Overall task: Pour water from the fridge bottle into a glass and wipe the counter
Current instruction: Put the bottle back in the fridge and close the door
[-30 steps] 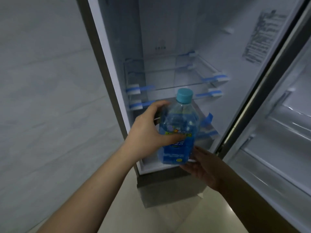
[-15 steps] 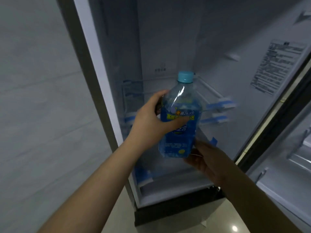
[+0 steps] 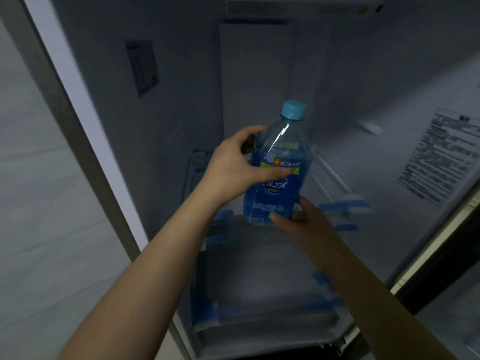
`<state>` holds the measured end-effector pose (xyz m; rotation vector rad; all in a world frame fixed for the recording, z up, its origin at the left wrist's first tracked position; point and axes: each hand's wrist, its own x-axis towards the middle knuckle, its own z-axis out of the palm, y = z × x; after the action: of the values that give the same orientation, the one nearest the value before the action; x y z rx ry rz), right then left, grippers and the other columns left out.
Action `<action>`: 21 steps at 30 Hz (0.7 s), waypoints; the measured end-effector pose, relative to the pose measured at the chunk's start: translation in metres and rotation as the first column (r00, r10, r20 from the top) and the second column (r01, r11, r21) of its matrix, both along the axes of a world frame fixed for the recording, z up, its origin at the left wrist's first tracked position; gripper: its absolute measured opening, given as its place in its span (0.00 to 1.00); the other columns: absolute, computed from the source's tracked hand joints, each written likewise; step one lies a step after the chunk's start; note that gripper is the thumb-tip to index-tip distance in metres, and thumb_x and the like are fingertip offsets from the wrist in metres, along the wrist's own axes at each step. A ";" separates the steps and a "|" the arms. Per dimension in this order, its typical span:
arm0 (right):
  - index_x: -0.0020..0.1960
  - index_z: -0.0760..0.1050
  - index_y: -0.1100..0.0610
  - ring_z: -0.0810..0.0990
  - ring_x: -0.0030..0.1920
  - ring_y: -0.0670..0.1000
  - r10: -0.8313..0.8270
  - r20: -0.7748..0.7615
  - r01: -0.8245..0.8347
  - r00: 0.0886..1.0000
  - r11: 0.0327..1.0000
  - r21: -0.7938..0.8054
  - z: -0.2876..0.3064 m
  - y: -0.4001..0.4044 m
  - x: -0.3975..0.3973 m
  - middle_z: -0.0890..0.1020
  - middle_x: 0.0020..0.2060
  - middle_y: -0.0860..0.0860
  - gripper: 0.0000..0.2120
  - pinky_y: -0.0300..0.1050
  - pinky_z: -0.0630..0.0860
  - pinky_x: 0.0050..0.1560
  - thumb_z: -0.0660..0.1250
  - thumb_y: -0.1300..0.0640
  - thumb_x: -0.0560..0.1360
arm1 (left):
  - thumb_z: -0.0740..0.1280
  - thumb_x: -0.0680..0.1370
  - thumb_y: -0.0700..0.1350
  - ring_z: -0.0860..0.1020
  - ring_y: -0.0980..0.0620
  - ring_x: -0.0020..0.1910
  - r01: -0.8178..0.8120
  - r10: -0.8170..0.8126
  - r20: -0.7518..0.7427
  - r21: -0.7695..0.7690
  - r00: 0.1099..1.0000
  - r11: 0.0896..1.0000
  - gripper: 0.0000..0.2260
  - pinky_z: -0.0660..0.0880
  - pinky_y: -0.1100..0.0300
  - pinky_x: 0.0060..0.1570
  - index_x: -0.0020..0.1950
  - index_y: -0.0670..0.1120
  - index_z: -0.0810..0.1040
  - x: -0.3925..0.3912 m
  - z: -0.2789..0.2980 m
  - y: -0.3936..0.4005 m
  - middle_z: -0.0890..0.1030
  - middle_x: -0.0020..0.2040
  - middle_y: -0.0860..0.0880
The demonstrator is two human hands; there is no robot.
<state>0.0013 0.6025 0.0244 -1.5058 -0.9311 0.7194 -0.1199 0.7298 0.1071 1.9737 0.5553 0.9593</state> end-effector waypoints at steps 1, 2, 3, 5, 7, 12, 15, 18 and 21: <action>0.61 0.73 0.45 0.83 0.43 0.39 -0.016 0.057 0.016 0.998 1.000 -0.003 -0.002 0.007 0.006 0.85 0.41 0.42 0.19 0.33 0.77 0.43 0.74 0.53 0.73 | 0.83 0.58 0.54 0.80 0.59 0.56 -0.005 0.005 -0.002 0.011 1.000 1.000 0.36 0.79 0.52 0.57 0.65 0.53 0.76 0.005 0.000 0.004 0.82 0.56 0.56; 0.61 0.74 0.45 0.83 0.43 0.39 -0.028 0.095 0.028 0.995 1.000 0.005 -0.004 0.015 0.013 0.85 0.43 0.43 0.20 0.34 0.77 0.45 0.75 0.52 0.72 | 0.83 0.58 0.53 0.80 0.59 0.56 -0.013 0.013 0.003 0.016 1.000 1.000 0.37 0.79 0.51 0.57 0.64 0.52 0.76 0.010 0.000 0.009 0.82 0.56 0.56; 0.61 0.74 0.47 0.83 0.43 0.39 -0.033 0.118 0.031 0.992 0.999 0.024 -0.006 0.023 0.019 0.85 0.45 0.44 0.20 0.34 0.77 0.45 0.75 0.53 0.71 | 0.83 0.57 0.53 0.80 0.58 0.56 -0.020 0.020 0.009 0.013 1.000 1.000 0.37 0.79 0.51 0.57 0.64 0.52 0.76 0.016 0.000 0.014 0.82 0.56 0.55; 0.60 0.75 0.48 0.82 0.43 0.37 -0.049 0.173 0.039 0.984 0.997 0.061 -0.010 0.037 0.031 0.84 0.45 0.43 0.19 0.29 0.75 0.43 0.76 0.54 0.71 | 0.84 0.58 0.48 0.81 0.58 0.56 -0.027 0.027 0.017 -0.006 0.999 1.000 0.37 0.78 0.51 0.58 0.65 0.49 0.75 0.025 -0.001 0.023 0.82 0.56 0.54; 0.59 0.77 0.48 0.81 0.44 0.35 -0.088 0.271 0.067 0.959 0.994 0.084 -0.013 0.050 0.043 0.83 0.46 0.41 0.19 0.29 0.75 0.45 0.76 0.53 0.70 | 0.84 0.59 0.45 0.80 0.58 0.56 -0.037 0.038 0.015 -0.012 0.999 0.999 0.37 0.78 0.52 0.59 0.66 0.48 0.75 0.032 -0.002 0.030 0.81 0.57 0.53; 0.54 0.80 0.52 0.81 0.49 0.45 -0.103 0.441 0.069 0.891 0.993 0.094 -0.018 0.082 0.065 0.84 0.48 0.49 0.17 0.41 0.77 0.52 0.78 0.53 0.68 | 0.84 0.61 0.43 0.80 0.61 0.55 -0.066 0.066 0.021 -0.016 0.998 0.998 0.34 0.78 0.58 0.59 0.64 0.50 0.75 0.043 -0.006 0.048 0.81 0.56 0.55; 0.54 0.80 0.55 0.82 0.49 0.49 -0.110 0.466 0.070 0.878 0.992 0.102 -0.020 0.098 0.070 0.85 0.48 0.50 0.16 0.50 0.79 0.52 0.78 0.55 0.68 | 0.83 0.61 0.42 0.80 0.62 0.55 -0.087 0.089 0.049 -0.050 0.995 0.995 0.32 0.78 0.59 0.58 0.62 0.50 0.75 0.049 -0.010 0.059 0.82 0.55 0.56; 0.56 0.80 0.57 0.83 0.48 0.50 -0.109 0.461 0.083 0.881 0.994 0.076 -0.022 0.109 0.076 0.85 0.49 0.51 0.17 0.51 0.79 0.53 0.78 0.56 0.68 | 0.84 0.61 0.44 0.80 0.58 0.57 -0.117 0.123 0.062 -0.096 0.990 0.989 0.34 0.78 0.55 0.59 0.65 0.48 0.76 0.055 -0.018 0.071 0.82 0.57 0.53; 0.56 0.80 0.57 0.83 0.48 0.49 -0.112 0.456 0.099 0.883 0.994 0.053 -0.026 0.117 0.078 0.85 0.49 0.51 0.18 0.49 0.79 0.53 0.78 0.56 0.68 | 0.84 0.58 0.48 0.81 0.55 0.57 -0.136 0.143 0.049 -0.118 0.989 0.984 0.37 0.78 0.50 0.59 0.65 0.48 0.76 0.061 -0.025 0.084 0.83 0.57 0.52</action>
<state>0.0792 0.7198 -0.0014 -1.7235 -1.1927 0.2667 -0.0586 0.8133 0.0822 1.8188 0.7084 1.0434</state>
